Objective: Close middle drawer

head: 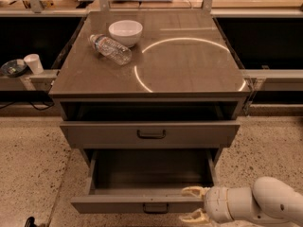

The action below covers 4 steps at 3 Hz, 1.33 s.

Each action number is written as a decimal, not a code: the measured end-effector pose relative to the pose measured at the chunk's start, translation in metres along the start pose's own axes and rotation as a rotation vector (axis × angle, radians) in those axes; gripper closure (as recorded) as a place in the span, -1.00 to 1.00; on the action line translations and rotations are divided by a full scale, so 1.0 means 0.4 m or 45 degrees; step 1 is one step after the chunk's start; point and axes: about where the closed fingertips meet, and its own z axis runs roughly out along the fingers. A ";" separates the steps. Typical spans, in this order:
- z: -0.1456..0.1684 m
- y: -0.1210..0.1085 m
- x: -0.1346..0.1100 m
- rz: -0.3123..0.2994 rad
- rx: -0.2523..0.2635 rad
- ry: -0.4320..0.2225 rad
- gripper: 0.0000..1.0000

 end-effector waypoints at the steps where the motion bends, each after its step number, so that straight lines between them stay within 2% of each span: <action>1: 0.035 0.024 0.060 -0.019 -0.039 0.031 0.43; 2: 0.067 0.042 0.121 -0.014 -0.055 0.073 0.86; 3: 0.104 0.048 0.182 -0.005 -0.050 0.108 1.00; 4: 0.128 0.040 0.221 -0.002 -0.021 0.130 1.00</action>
Offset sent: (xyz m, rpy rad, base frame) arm -0.0126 -0.0132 -0.0932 -0.1062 0.0392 0.0291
